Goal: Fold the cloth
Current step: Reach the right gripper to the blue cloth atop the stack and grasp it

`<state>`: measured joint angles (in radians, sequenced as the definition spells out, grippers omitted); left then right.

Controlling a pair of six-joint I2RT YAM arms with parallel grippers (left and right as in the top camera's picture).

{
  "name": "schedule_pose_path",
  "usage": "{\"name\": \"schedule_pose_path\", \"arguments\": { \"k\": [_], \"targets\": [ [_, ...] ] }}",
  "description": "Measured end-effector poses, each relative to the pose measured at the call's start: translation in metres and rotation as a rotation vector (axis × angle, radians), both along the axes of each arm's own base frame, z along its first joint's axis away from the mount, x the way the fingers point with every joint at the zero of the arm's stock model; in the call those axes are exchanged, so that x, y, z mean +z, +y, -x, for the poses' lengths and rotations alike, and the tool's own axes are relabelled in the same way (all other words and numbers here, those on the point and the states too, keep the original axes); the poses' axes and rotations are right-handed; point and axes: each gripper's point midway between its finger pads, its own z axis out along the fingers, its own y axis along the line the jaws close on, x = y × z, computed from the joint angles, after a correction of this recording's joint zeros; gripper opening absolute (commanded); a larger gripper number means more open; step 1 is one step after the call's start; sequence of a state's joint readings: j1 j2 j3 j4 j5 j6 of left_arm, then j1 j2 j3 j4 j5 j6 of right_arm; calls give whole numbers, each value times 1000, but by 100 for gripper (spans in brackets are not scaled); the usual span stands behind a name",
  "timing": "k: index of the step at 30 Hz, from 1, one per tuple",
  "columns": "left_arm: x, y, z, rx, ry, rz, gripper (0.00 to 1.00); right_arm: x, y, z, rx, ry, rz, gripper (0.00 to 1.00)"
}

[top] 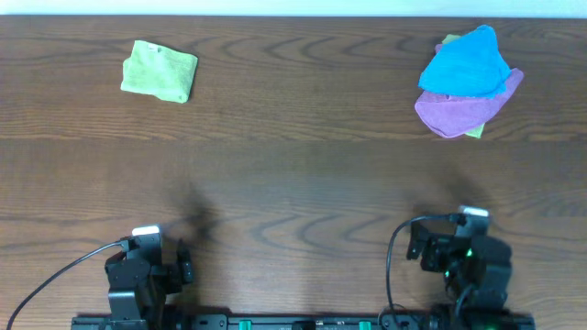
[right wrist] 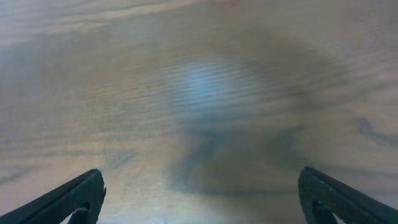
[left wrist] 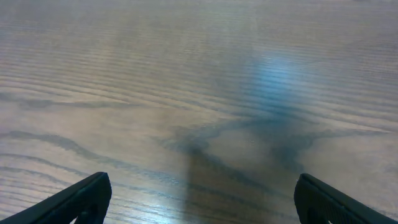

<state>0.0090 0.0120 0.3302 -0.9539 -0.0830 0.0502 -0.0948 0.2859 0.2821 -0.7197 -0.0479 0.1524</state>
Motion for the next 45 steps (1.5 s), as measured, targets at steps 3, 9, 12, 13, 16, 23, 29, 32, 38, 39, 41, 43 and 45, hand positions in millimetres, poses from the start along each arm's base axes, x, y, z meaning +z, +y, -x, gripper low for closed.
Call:
{"name": "schedule_pose_path", "arguments": {
  "k": [3,9,12,13,16,23,29,32,38,39,41,43,45],
  "targets": [
    [0,0,0,0,0,0,95,22,-8,-10,-57,29,-26,99],
    [0,0,0,0,-1,-1,95,66,-25,-40,-128,81,-49,99],
    [0,0,0,1,0,-3,95,84,-35,-59,-155,124,-58,99],
    [0,1,0,1,1,-4,95,90,-39,-66,-166,143,-62,99],
    [0,1,1,1,1,-4,95,107,-51,-89,-193,186,-73,99],
    [0,1,1,1,1,-4,96,134,-89,-149,-257,258,-92,99],
    [1,1,1,1,1,-5,96,137,-122,-202,-276,259,-81,99],
    [1,1,1,1,2,-5,95,130,-135,-225,-275,264,-74,99],
    [1,1,1,1,2,-5,95,99,-148,-279,-219,233,-74,99],
    [1,1,1,1,2,-5,95,92,-148,-287,-205,227,-79,99],
    [1,1,1,1,2,-4,95,80,-147,-300,-179,213,-92,99],
    [1,1,1,1,2,-5,95,66,-146,-310,-157,209,-107,99],
    [1,1,1,1,2,-4,95,58,-147,-321,-143,188,-112,99]
  ]
}}
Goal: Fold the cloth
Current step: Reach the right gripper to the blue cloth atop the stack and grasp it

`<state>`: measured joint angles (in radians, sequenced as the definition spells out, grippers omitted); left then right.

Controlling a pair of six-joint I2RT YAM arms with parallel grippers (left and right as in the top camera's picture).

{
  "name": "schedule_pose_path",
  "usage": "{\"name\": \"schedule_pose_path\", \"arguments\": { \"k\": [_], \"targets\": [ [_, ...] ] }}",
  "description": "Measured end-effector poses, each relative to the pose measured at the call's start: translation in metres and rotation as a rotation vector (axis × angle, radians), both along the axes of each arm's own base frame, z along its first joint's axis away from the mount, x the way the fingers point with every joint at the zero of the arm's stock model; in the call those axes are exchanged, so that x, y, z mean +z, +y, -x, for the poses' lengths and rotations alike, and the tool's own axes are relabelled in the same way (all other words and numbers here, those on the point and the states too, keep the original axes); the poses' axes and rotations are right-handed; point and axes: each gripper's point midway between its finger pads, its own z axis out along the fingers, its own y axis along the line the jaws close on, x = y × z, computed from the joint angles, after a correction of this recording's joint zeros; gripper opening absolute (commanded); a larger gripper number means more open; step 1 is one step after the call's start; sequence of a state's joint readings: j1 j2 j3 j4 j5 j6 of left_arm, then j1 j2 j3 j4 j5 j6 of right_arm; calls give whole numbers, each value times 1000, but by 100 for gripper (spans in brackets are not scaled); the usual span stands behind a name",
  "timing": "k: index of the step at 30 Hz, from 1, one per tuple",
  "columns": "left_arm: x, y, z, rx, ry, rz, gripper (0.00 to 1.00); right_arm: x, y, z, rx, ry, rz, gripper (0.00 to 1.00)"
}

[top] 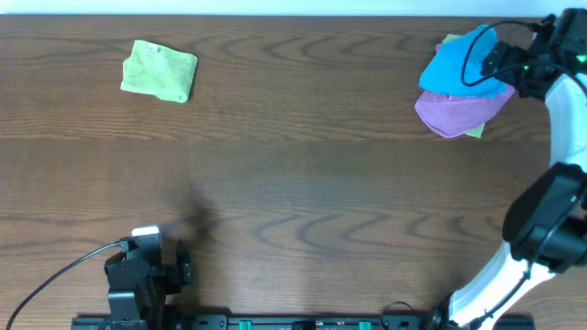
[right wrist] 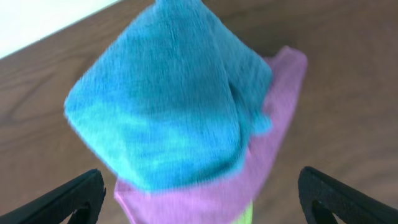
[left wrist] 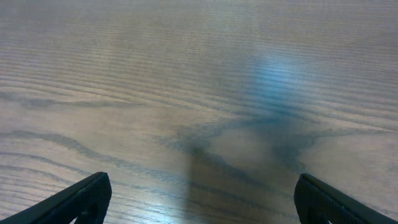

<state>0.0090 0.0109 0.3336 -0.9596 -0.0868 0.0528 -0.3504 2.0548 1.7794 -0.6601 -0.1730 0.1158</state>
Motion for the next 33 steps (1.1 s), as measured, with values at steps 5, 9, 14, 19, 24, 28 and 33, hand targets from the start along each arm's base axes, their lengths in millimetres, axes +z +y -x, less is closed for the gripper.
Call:
{"name": "schedule_pose_path", "arguments": {
  "k": [5,9,14,19,24,28,33],
  "targets": [
    [0,0,0,0,0,0,95,-15,-1,-13,17,-19,-7,99],
    [0,0,0,0,0,0,95,-14,0,-25,47,-68,-5,99],
    [0,0,0,0,0,0,95,-19,1,-42,76,-125,-12,99],
    [0,0,0,0,0,0,95,-35,2,-48,84,-125,-27,98],
    [0,0,0,0,0,0,95,-57,4,-50,88,-101,-49,96],
    [0,0,0,0,0,0,95,-71,6,-51,90,-85,-68,80],
    [0,0,0,0,0,0,95,-81,11,-53,99,-82,-93,12]
  ]
}}
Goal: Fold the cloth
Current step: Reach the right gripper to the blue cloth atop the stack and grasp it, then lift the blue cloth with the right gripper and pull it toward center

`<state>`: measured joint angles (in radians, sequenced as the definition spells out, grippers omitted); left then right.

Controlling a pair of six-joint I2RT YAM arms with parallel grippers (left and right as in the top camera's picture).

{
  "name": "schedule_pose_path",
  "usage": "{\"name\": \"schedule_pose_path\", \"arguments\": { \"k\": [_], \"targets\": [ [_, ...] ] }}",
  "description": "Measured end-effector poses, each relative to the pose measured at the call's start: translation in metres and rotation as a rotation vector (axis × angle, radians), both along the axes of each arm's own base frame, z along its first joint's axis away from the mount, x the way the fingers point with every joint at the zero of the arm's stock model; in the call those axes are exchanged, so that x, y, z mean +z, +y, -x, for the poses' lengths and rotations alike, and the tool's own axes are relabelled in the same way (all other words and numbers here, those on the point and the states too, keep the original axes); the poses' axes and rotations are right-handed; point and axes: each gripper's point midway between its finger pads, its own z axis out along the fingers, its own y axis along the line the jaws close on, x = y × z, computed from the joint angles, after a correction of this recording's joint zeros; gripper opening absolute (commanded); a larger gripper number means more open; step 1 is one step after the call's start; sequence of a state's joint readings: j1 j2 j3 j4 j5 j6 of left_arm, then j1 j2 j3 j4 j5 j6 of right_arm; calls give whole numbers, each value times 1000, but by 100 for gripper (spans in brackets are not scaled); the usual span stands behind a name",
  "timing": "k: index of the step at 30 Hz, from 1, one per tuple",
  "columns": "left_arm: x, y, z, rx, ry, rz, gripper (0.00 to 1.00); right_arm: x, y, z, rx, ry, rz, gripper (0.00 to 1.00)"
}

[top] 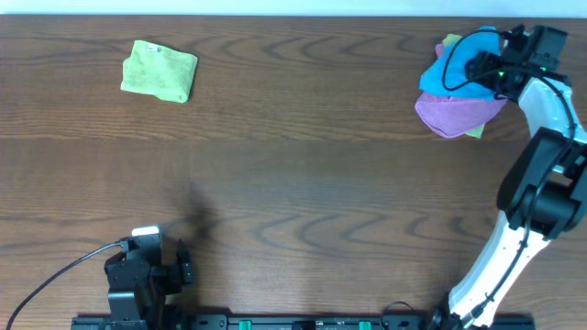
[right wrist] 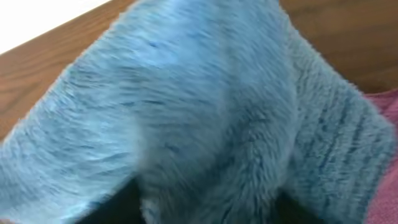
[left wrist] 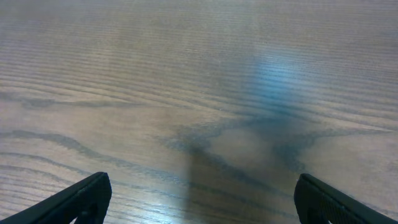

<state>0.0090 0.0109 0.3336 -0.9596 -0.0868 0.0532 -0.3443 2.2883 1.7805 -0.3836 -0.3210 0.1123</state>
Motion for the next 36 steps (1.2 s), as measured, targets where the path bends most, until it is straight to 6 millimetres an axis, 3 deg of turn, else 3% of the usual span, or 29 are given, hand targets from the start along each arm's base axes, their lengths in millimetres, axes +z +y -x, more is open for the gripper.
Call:
{"name": "schedule_pose_path", "arguments": {
  "k": [1,8,13,16,20,23,31,36],
  "targets": [
    [0,0,0,0,0,0,95,2,1,-2,4,-11,-2,2],
    [0,0,0,0,0,0,95,17,4,-7,17,-53,-9,1],
    [0,0,0,0,0,0,95,61,10,-2,28,-96,8,1],
    [0,0,0,0,0,0,95,102,23,6,56,-134,31,1],
    [0,0,0,0,0,0,96,144,52,25,113,-146,46,1],
    [0,0,0,0,0,0,95,159,75,41,160,-120,42,1],
    [0,0,0,0,0,0,95,166,144,98,323,38,29,1],
    [0,0,0,0,0,0,95,176,200,151,465,143,21,1]
  ]
}}
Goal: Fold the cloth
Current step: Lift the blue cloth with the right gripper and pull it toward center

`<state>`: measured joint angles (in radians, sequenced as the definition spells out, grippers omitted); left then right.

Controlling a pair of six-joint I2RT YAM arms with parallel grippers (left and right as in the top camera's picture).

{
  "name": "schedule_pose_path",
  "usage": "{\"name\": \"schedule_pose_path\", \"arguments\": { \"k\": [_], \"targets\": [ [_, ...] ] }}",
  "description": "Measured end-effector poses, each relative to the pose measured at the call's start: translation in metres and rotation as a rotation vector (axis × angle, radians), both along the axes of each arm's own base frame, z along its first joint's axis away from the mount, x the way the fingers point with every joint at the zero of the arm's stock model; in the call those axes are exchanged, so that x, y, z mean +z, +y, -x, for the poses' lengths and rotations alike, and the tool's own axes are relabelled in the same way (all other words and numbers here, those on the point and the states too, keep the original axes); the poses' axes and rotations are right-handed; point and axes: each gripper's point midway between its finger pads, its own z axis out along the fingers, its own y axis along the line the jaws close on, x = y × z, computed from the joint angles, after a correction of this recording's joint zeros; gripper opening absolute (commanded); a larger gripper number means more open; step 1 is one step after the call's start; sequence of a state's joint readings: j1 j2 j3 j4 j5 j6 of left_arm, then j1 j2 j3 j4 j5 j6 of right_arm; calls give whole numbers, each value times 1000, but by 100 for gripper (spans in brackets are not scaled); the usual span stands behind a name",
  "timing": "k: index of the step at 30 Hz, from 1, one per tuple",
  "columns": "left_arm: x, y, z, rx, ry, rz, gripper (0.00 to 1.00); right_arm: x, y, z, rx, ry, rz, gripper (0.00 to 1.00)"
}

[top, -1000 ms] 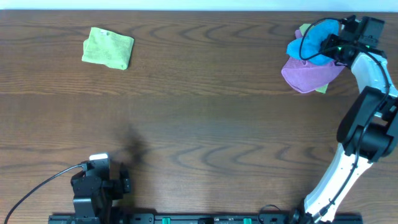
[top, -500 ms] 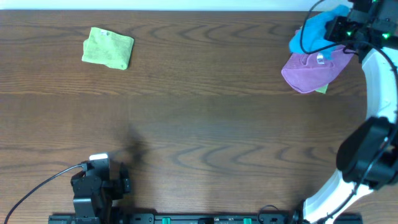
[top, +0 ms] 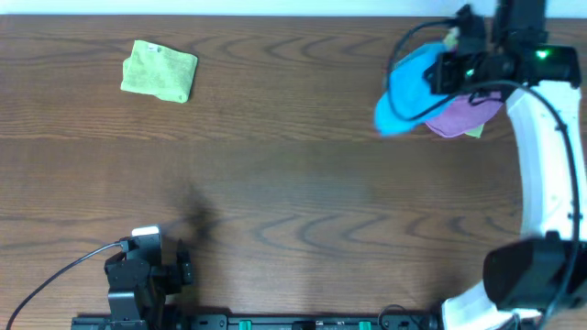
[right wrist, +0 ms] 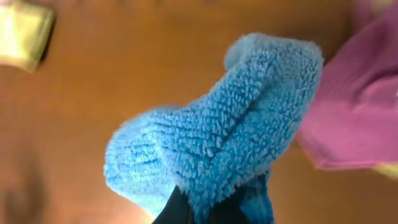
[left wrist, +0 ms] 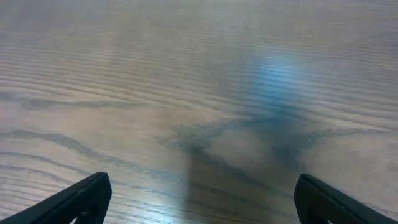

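Note:
A fluffy blue cloth point(top: 406, 90) hangs lifted off the pile at the far right, with my right gripper point(top: 438, 75) shut on it. In the right wrist view the blue cloth point(right wrist: 217, 137) bunches over the dark fingertips and hides them. A purple cloth point(top: 463, 115) lies under and right of it, also seen as the purple cloth point(right wrist: 351, 118) in the wrist view. My left gripper point(left wrist: 199, 202) stands open over bare wood near the front left, its fingers point(left wrist: 74, 199) wide apart.
A folded green cloth point(top: 160, 71) lies at the far left. A yellow-green cloth edge point(top: 473, 133) pokes out beneath the purple one. The wooden table point(top: 293, 183) runs wide between both piles.
My right gripper, then pressed down into the blue cloth on the pile, now holds it lifted and shifted left, off the purple cloth. The left arm has not moved.
Both grippers rested open near the front edge. Then my right arm was out at the far right pile, open above the blue cloth. Then it was down on that cloth. Now it holds the cloth raised, left of the pile.

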<state>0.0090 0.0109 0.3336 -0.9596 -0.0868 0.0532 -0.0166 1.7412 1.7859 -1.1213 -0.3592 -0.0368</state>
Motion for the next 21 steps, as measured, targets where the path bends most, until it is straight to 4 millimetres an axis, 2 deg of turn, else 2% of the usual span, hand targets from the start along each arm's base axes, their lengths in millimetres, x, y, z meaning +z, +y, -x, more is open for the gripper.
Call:
{"name": "schedule_pose_path", "arguments": {
  "k": [5,8,9,12,16,21],
  "targets": [
    [0,0,0,0,0,0,95,6,58,59,188,102,17,1],
    [0,0,0,0,0,0,95,6,82,82,277,121,26,1],
    [0,0,0,0,0,0,95,1,93,97,321,131,30,2],
    [0,0,0,1,0,-1,96,-10,102,122,367,145,35,2],
    [0,1,0,2,0,-2,95,-24,107,170,425,162,39,1],
    [0,1,0,2,0,-2,95,-23,117,225,501,142,2,1]
  ]
}}
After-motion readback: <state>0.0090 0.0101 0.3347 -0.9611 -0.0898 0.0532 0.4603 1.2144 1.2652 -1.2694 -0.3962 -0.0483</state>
